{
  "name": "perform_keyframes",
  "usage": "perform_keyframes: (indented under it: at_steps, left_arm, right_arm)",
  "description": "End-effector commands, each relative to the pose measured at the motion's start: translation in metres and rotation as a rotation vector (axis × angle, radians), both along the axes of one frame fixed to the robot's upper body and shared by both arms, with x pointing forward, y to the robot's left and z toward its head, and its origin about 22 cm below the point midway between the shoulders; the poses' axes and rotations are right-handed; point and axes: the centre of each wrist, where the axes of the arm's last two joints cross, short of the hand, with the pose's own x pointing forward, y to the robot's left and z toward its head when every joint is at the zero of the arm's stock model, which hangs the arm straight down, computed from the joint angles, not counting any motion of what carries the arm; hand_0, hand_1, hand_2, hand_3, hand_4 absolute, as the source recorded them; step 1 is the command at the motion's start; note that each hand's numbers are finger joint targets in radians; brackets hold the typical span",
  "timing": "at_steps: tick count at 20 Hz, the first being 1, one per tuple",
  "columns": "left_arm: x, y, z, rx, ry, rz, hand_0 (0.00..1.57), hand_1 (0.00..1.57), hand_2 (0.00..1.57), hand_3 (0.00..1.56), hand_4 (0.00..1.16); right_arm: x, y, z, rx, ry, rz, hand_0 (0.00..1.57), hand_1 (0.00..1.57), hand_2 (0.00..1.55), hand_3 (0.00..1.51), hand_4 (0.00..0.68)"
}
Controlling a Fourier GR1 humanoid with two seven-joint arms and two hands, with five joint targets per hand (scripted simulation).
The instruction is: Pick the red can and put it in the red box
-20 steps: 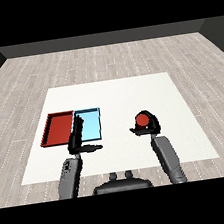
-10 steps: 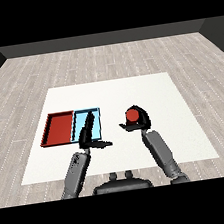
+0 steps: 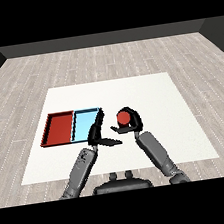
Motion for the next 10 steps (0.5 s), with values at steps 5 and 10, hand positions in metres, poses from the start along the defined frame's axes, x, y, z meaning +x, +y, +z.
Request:
perform_keyframes:
  at_steps: [5, 10]
  left_arm:
    - [-0.005, -0.02, -0.009, 0.024, 0.01, -0.007, 0.0, 0.0, 0.0, 0.0, 0.0]
    - [0.022, -0.014, 0.008, 0.06, 0.044, 0.017, 0.0, 0.0, 0.0, 0.0, 0.0]
  right_arm:
    - [0.009, 0.03, 0.016, 0.021, -0.045, 0.039, 1.4, 1.4, 1.42, 1.4, 0.618]
    - [0.008, 0.014, 0.018, 0.033, -0.044, 0.078, 1.42, 1.42, 1.43, 1.4, 0.629]
